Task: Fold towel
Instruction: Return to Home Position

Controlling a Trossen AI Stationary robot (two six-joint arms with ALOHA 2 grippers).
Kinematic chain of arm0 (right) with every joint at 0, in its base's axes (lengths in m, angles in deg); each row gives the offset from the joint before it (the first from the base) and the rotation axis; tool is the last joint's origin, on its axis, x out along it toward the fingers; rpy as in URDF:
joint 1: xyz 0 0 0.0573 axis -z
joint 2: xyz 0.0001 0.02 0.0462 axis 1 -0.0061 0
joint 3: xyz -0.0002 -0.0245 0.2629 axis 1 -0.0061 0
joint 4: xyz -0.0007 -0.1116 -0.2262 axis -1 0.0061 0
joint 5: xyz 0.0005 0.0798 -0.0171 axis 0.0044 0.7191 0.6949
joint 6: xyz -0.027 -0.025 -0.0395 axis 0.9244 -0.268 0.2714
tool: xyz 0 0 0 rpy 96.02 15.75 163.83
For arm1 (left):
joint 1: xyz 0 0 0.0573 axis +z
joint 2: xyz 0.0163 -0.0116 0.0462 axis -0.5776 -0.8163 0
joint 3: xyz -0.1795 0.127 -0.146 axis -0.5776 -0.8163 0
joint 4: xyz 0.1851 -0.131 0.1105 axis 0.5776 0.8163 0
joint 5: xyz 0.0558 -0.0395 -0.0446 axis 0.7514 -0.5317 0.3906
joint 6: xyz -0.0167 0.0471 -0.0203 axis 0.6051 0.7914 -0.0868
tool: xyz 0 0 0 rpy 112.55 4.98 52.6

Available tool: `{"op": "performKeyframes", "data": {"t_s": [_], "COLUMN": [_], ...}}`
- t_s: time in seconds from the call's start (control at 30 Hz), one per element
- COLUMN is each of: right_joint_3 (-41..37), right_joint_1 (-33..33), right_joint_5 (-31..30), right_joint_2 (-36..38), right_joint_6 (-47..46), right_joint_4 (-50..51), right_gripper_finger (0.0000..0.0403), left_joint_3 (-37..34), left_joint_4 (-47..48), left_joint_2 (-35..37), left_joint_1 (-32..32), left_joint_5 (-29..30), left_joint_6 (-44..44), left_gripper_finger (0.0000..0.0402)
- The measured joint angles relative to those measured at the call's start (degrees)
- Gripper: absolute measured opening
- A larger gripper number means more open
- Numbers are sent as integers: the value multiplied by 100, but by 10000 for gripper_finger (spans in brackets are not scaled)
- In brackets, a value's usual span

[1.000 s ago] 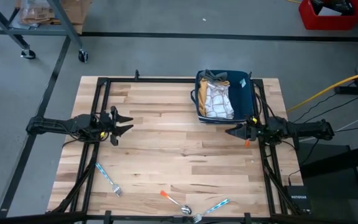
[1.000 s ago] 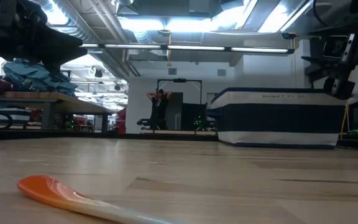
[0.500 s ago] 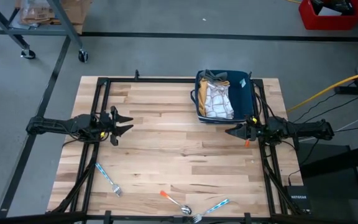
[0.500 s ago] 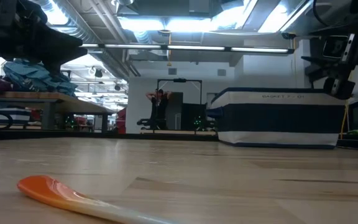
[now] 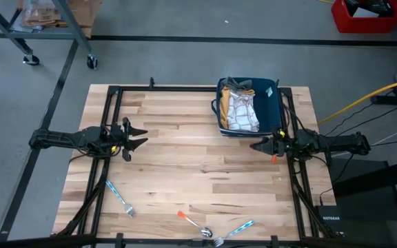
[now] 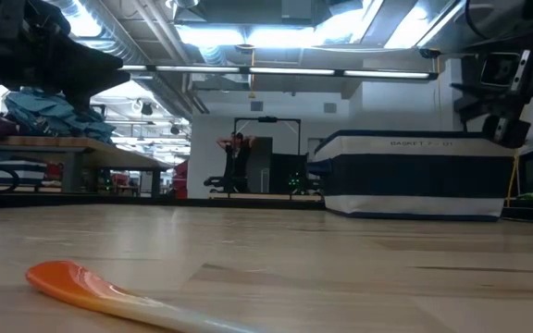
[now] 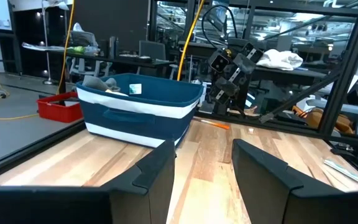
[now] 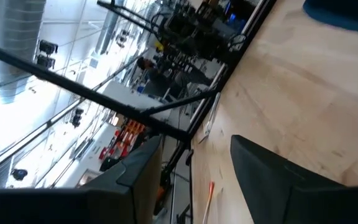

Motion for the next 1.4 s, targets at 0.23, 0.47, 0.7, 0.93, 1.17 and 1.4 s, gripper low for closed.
{"op": "performKeyframes", "data": {"t_s": [0.23,0.47,0.7,0.93,1.17,1.4], "right_joint_3": [-2,-4,-4,-4,-4,-4], "right_joint_1": [-2,-2,-2,-2,-2,-2], "right_joint_5": [189,39,29,5,0,0], "right_joint_2": [0,-1,-2,-2,-2,-2], "right_joint_6": [1772,2456,2201,2186,2186,2186], "right_joint_4": [0,40,46,48,51,55], "right_gripper_finger": [195,195,195,195,195,195], "left_joint_3": [0,0,-1,0,0,0], "left_joint_4": [2,0,0,2,-1,2], "left_joint_2": [0,0,0,0,0,1], "left_joint_1": [0,0,0,0,0,0], "left_joint_5": [2,1,0,2,2,1], "left_joint_6": [0,-1,0,0,-2,-1], "left_gripper_finger": [153,153,153,153,153,153]}}
